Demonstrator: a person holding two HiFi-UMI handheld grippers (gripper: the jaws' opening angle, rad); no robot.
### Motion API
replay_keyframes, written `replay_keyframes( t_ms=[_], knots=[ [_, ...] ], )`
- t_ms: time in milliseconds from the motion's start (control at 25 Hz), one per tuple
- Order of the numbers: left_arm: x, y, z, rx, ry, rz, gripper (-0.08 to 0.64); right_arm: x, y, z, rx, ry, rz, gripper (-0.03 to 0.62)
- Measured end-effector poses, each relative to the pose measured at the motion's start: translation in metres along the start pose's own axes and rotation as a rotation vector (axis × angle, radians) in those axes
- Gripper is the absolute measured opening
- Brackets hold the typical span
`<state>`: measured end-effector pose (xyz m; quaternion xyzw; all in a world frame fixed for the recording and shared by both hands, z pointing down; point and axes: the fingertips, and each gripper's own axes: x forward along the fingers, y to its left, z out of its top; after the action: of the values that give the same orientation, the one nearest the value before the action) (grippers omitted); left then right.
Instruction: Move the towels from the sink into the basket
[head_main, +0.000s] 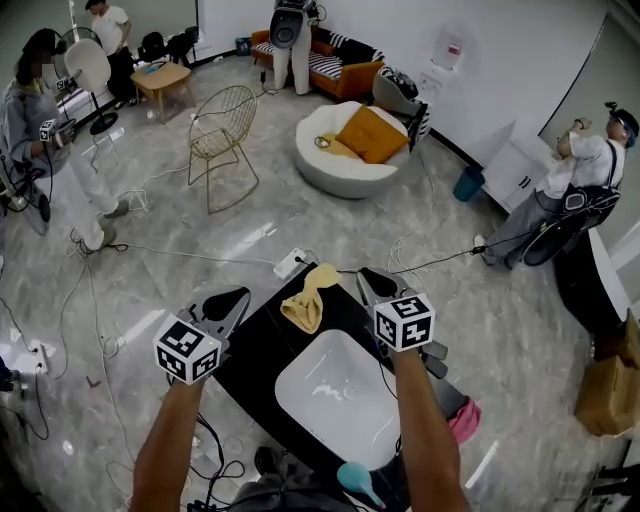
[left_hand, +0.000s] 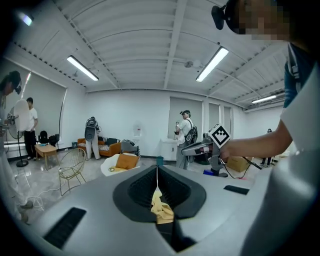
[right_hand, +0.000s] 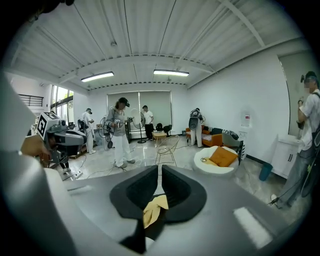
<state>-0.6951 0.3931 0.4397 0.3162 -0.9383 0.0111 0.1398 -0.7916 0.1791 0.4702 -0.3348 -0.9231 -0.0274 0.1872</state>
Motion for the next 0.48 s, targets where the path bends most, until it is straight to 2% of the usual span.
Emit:
replay_keyframes(
  t_ms=[480],
  knots=[
    [0.056,0.016,-0.064,-0.059,0.078,-0.032,0.008,0.060,-0.019,-0.052,0.082,0.075,0.027,0.067]
  ],
)
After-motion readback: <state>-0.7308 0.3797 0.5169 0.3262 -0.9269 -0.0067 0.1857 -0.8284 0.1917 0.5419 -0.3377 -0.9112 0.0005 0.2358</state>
